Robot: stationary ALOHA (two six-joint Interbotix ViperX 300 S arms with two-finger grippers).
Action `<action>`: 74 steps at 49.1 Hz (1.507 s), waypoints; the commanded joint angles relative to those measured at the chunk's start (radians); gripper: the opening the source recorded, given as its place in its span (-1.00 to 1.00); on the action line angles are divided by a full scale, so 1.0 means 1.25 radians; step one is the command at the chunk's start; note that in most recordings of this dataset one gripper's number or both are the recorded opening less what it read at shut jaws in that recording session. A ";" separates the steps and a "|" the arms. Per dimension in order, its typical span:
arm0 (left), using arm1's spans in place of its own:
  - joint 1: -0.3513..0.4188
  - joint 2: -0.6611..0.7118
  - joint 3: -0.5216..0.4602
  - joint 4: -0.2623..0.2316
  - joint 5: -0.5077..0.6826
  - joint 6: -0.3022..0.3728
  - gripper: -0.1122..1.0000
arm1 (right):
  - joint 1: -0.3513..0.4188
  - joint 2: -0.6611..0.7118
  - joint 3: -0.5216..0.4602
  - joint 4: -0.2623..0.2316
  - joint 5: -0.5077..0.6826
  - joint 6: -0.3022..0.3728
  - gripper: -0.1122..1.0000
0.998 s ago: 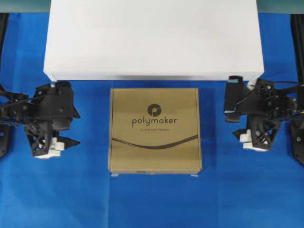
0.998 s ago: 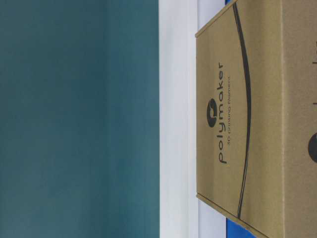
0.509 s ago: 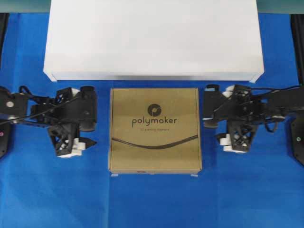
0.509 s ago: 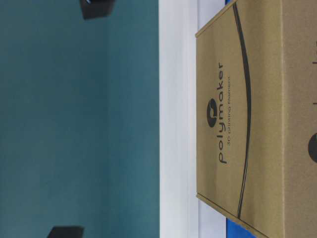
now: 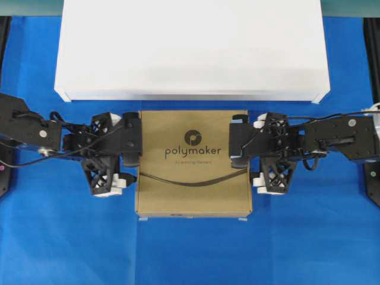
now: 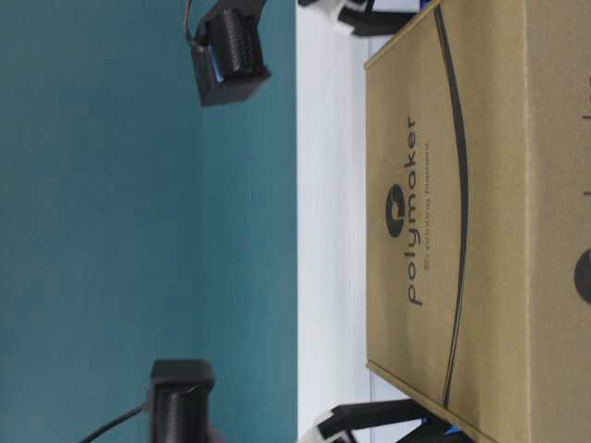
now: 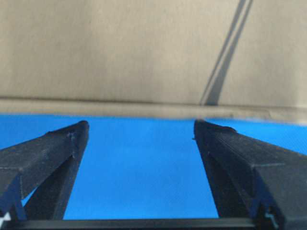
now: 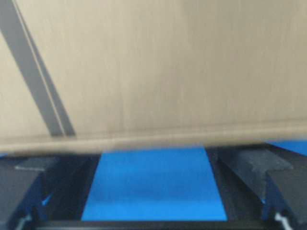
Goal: Place the cardboard box on the stand after clamping it between your arms.
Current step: 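Press both grippers against the box sides to clamp it, then lift the clamped box and carry it back onto the white stand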
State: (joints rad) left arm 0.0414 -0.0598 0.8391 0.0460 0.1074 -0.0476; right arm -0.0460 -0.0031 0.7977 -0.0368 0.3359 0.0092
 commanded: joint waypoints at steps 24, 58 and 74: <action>0.000 0.010 -0.064 0.002 -0.015 -0.004 0.73 | 0.005 -0.016 -0.029 0.001 -0.049 -0.006 0.97; -0.006 -0.214 -0.293 0.002 0.292 -0.013 0.73 | 0.021 -0.270 -0.226 0.059 0.293 -0.004 0.97; 0.005 -0.216 -0.353 0.002 0.363 -0.006 0.73 | 0.016 -0.274 -0.275 0.061 0.361 -0.010 0.97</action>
State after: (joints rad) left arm 0.0291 -0.3237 0.4909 0.0476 0.6044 -0.0460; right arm -0.0261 -0.3497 0.5415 0.0230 0.8391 -0.0061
